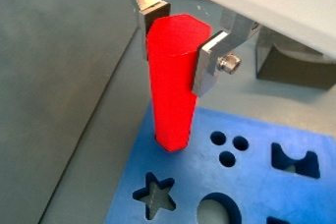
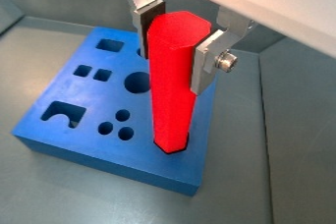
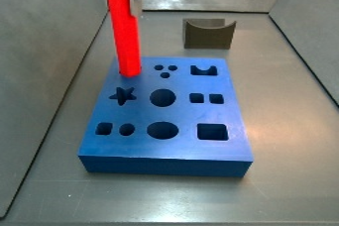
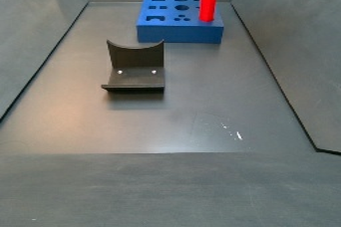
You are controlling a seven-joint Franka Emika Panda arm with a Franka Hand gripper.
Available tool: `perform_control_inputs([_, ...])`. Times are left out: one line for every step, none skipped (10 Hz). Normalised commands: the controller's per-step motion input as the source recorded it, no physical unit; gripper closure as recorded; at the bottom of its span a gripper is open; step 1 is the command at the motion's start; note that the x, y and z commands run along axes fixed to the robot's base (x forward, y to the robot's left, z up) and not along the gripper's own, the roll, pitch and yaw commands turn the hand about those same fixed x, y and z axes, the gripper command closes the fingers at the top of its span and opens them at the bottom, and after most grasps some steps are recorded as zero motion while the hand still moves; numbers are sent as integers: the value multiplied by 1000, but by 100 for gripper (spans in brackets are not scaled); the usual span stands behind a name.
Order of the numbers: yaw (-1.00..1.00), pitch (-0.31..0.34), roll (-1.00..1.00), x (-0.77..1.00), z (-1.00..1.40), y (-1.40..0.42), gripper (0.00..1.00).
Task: Insert the hexagon object.
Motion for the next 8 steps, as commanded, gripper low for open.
perform_control_inputs([-186,27,-7,9,-346,71,100])
perform_control_inputs([-57,-3,-19,-71,-471,34,100])
perform_control_inputs([-31,-37,-53,-40,-549,0,100])
perform_control_inputs([-49,-46,0,-129,-554,0,100])
perform_control_inputs([0,-83,90,-340,-423,-117,100])
perform_control_inputs([94,-157,80,-389,-220,-191,100])
perform_control_inputs([17,-73,0,-80,0,0,100])
perform_control_inputs([0,0,0,0,0,0,100])
